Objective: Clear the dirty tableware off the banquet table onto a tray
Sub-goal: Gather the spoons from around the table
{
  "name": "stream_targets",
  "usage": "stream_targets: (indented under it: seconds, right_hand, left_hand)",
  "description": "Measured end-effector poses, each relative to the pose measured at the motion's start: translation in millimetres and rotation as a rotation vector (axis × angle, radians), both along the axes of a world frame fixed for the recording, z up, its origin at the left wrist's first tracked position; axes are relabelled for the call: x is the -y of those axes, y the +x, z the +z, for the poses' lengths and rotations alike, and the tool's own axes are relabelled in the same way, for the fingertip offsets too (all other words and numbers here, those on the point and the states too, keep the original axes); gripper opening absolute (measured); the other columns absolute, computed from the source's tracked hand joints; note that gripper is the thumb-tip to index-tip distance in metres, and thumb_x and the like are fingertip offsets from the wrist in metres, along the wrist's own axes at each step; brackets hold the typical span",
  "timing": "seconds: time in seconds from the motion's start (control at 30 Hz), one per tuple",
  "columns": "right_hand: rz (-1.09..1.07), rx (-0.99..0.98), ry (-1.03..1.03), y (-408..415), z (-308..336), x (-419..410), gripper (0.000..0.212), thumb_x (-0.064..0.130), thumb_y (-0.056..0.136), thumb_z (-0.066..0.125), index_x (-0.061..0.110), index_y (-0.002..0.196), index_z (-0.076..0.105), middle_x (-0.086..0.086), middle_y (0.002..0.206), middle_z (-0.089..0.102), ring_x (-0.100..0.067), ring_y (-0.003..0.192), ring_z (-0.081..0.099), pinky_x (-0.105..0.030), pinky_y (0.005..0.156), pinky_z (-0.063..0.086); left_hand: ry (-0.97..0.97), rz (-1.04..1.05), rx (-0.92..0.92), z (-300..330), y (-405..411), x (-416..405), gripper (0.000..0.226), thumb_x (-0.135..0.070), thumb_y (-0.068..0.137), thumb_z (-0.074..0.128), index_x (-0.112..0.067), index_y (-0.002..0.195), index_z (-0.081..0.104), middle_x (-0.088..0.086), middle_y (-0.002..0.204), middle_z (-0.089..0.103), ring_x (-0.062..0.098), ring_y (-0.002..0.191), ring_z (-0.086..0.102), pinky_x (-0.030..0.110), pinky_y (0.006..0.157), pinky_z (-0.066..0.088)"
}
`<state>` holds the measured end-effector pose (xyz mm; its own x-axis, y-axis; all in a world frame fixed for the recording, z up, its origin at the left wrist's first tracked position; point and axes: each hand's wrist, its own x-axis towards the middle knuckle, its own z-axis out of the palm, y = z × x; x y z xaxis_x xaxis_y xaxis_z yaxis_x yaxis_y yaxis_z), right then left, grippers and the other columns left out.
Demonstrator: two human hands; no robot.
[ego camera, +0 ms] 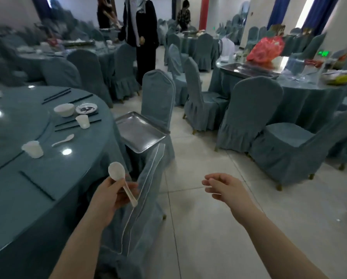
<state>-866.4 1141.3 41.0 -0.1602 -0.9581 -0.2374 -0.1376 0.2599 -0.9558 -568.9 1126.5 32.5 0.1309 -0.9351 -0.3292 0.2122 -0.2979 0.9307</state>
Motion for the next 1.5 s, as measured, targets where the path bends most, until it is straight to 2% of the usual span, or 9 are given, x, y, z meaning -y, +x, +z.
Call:
stream_targets:
  seconds: [0.17, 0.37, 0.6, 0.83, 0.93, 1.07, 1.17, 1.27, 1.5]
  right_hand:
    - [0.203, 0.014, 0.008, -20, 11, 114, 0.013, 0.014, 0.094, 0.056, 0.018, 0.099, 0.067, 0.004, 0.092, 0.075, -0.016, 0.087, 0.07, -0.031, 0.081, 0.053]
    - [0.405, 0.051, 0.023, 13, 10, 234, 0.014, 0.012, 0.094, 0.055, 0.019, 0.093, 0.067, 0.001, 0.089, 0.074, -0.017, 0.083, 0.067, -0.035, 0.081, 0.052]
    - [0.487, 0.061, 0.038, 43, -1, 372, 0.013, 0.009, 0.092, 0.057, 0.015, 0.094, 0.068, -0.002, 0.09, 0.074, -0.016, 0.078, 0.066, -0.023, 0.063, 0.052]
    - [0.594, 0.019, 0.09, 67, -19, 507, 0.014, 0.014, 0.094, 0.057, 0.018, 0.097, 0.07, 0.004, 0.088, 0.076, -0.013, 0.079, 0.07, -0.026, 0.069, 0.052]
    - [0.694, 0.017, 0.107, 93, -31, 568, 0.014, 0.013, 0.095, 0.055, 0.017, 0.098, 0.068, 0.002, 0.091, 0.076, -0.018, 0.086, 0.071, -0.033, 0.077, 0.051]
    - [0.895, -0.02, 0.158, 131, -47, 641, 0.014, 0.012, 0.095, 0.055, 0.018, 0.097, 0.068, 0.001, 0.093, 0.075, -0.017, 0.086, 0.07, -0.026, 0.07, 0.052]
    - [1.01, -0.043, 0.19, 163, -55, 680, 0.013, 0.012, 0.094, 0.056, 0.017, 0.095, 0.068, 0.0, 0.091, 0.075, -0.012, 0.077, 0.068, -0.029, 0.073, 0.053]
    - [1.12, -0.043, 0.217, 209, -62, 699, 0.013, 0.012, 0.093, 0.056, 0.018, 0.093, 0.067, 0.0, 0.087, 0.074, -0.013, 0.075, 0.067, -0.025, 0.068, 0.05]
    - [1.444, -0.147, 0.24, 320, -95, 681, 0.012, 0.015, 0.094, 0.056, 0.022, 0.092, 0.065, 0.01, 0.083, 0.072, -0.006, 0.07, 0.065, -0.018, 0.061, 0.048]
  left_hand:
    - [-0.008, 0.226, -0.03, 9, -18, 45, 0.017, -0.014, 0.098, 0.045, -0.014, 0.107, 0.06, 0.011, 0.091, 0.075, 0.024, 0.077, 0.072, 0.039, 0.068, 0.053]
    - [-0.016, 0.416, -0.024, 3, -12, 106, 0.018, -0.013, 0.098, 0.045, -0.014, 0.108, 0.059, 0.01, 0.094, 0.074, 0.023, 0.077, 0.072, 0.035, 0.065, 0.053]
    - [0.039, 0.524, -0.059, -14, 1, 225, 0.017, -0.011, 0.098, 0.045, -0.013, 0.106, 0.06, 0.009, 0.086, 0.075, 0.02, 0.072, 0.071, 0.031, 0.061, 0.05]
    - [0.08, 0.614, -0.059, -21, 12, 319, 0.016, -0.012, 0.098, 0.045, -0.013, 0.104, 0.06, 0.009, 0.085, 0.075, 0.018, 0.067, 0.072, 0.034, 0.064, 0.051]
    - [0.105, 0.719, -0.051, -28, 20, 358, 0.016, -0.012, 0.097, 0.045, -0.013, 0.104, 0.06, 0.008, 0.085, 0.075, 0.018, 0.066, 0.071, 0.033, 0.063, 0.051]
    - [0.124, 0.905, -0.093, -37, 21, 397, 0.015, -0.011, 0.097, 0.044, -0.012, 0.104, 0.058, 0.011, 0.086, 0.075, 0.019, 0.069, 0.07, 0.036, 0.064, 0.052]
    - [0.139, 0.994, -0.107, -36, 22, 417, 0.016, -0.012, 0.098, 0.044, -0.012, 0.106, 0.058, 0.008, 0.083, 0.075, 0.022, 0.074, 0.069, 0.037, 0.066, 0.052]
    - [0.121, 1.118, -0.139, -36, 26, 422, 0.018, -0.014, 0.098, 0.044, -0.012, 0.11, 0.058, 0.007, 0.084, 0.075, 0.023, 0.079, 0.068, 0.036, 0.066, 0.051]
    - [0.014, 1.428, -0.286, -44, 66, 409, 0.021, -0.016, 0.097, 0.045, -0.014, 0.113, 0.06, 0.009, 0.093, 0.074, 0.016, 0.072, 0.071, 0.033, 0.064, 0.051]
